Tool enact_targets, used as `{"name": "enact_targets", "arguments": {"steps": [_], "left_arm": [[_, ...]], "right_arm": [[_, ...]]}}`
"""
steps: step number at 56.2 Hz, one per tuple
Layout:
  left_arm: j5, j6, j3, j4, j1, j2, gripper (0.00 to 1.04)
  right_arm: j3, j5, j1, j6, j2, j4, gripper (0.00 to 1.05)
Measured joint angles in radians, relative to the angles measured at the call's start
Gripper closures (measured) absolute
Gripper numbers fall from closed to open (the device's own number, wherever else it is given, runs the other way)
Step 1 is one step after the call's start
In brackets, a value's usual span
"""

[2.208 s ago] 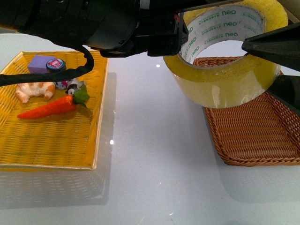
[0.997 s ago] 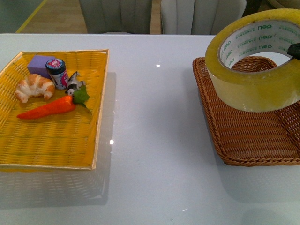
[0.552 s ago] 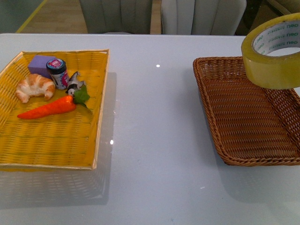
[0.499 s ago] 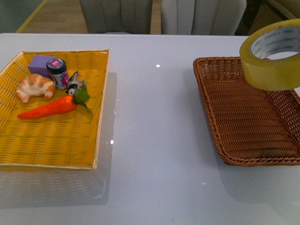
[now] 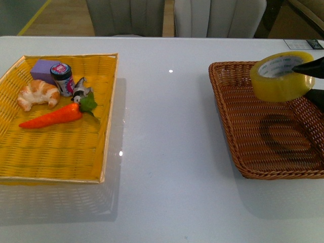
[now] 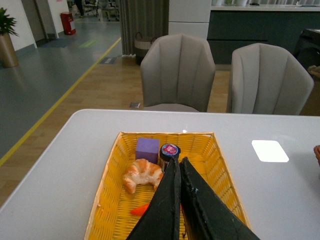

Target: Move tape to another basket

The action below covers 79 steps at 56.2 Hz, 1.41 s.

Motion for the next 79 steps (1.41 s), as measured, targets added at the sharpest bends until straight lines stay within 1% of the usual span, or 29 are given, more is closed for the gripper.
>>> {"name": "enact_targets", "arguments": {"steps": [3, 6, 20, 36, 40, 45, 48, 53, 54, 60, 66, 69, 71, 79], "left_arm": [[0.005, 0.0, -0.007, -0.016, 0.001, -0.024, 1.03], [0.01, 0.0, -0.033, 0.011, 0.002, -0.033, 1.03], [0.011, 0.002, -0.039, -0.097, 0.002, -0.154, 1.03], [0.01, 0.002, -0.039, -0.208, 0.002, -0.267, 1.03], [0.011, 0.002, -0.039, -0.234, 0.002, -0.292, 1.03], [0.01, 0.002, -0.039, -0.26, 0.002, -0.319, 1.03], [0.01, 0.002, -0.039, -0.275, 0.002, -0.335, 1.03], [0.01, 0.002, -0.039, -0.296, 0.002, -0.356, 1.03], [0.011, 0.002, -0.039, -0.301, 0.002, -0.36, 1.03], [0.01, 0.002, -0.039, -0.326, 0.002, -0.385, 1.03], [0.01, 0.002, -0.039, -0.362, 0.002, -0.419, 1.03], [0.011, 0.002, -0.039, -0.49, 0.002, -0.514, 1.03], [0.011, 0.002, -0.039, -0.513, 0.002, -0.547, 1.03], [0.01, 0.002, -0.039, -0.521, 0.003, -0.563, 1.03]], "right_arm": [[0.027, 0.003, -0.001, 0.01, 0.046, 0.003, 0.57], [0.054, 0.006, -0.001, 0.017, 0.093, 0.003, 0.57], [0.155, 0.01, 0.01, 0.047, 0.218, 0.018, 0.57], [0.161, 0.014, 0.023, 0.048, 0.239, 0.027, 0.57], [0.148, 0.008, 0.021, 0.046, 0.238, 0.028, 0.47], [0.107, 0.0, 0.016, 0.038, 0.23, 0.028, 0.31], [0.086, -0.003, 0.011, 0.032, 0.219, 0.028, 0.24], [0.04, -0.011, -0.004, 0.021, 0.163, 0.028, 0.09], [0.034, -0.013, -0.006, 0.021, 0.155, 0.029, 0.08], [-0.029, -0.032, -0.029, 0.016, 0.041, 0.04, 0.09], [-0.121, -0.047, -0.043, -0.019, -0.124, 0.036, 0.09], [-0.188, -0.048, -0.049, -0.061, -0.232, 0.027, 0.09], [-0.237, -0.05, -0.055, -0.087, -0.308, 0.027, 0.09], [-0.402, -0.051, -0.093, -0.182, -0.646, -0.065, 0.09]]}}
